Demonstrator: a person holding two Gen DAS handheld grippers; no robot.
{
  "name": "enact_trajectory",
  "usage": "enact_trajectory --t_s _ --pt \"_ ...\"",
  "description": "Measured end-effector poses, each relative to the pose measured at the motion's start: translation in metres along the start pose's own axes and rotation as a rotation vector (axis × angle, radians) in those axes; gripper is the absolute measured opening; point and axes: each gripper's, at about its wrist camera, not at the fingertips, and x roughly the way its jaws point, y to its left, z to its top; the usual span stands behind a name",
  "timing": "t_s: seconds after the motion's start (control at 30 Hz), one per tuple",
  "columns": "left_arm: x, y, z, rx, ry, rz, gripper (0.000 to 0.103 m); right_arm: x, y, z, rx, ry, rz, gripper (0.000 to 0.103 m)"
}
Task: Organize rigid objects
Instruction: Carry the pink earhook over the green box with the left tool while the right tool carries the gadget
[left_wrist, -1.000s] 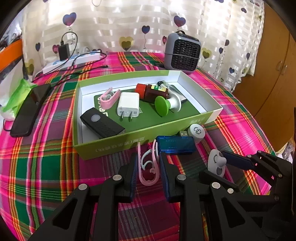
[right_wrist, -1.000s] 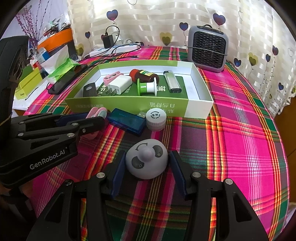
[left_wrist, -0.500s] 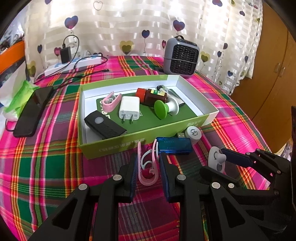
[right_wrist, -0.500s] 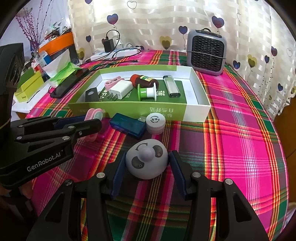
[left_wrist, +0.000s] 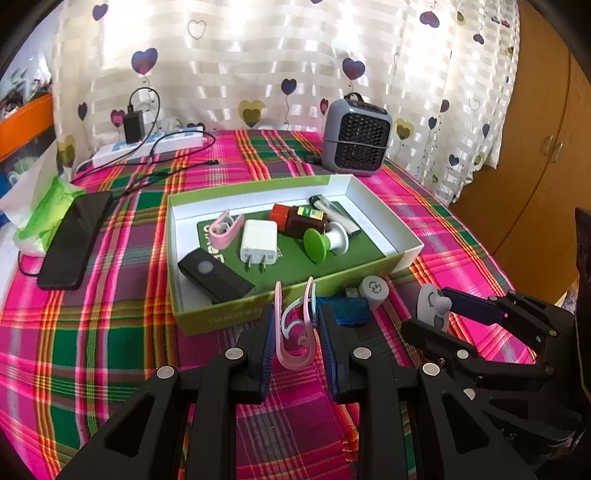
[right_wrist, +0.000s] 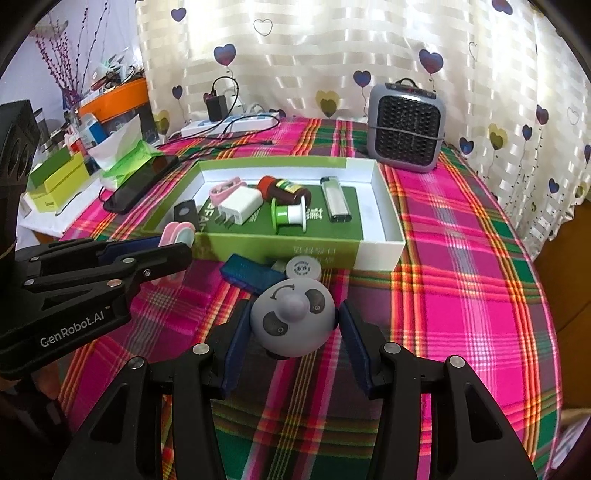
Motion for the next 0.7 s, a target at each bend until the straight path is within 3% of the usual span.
enact_trajectory --t_s 0.7 --pt "0.009 0.011 0.030 -0.005 -0.011 0.001 0.022 0.005 -0.021 0.057 0.008 -0.066 -0.005 0.049"
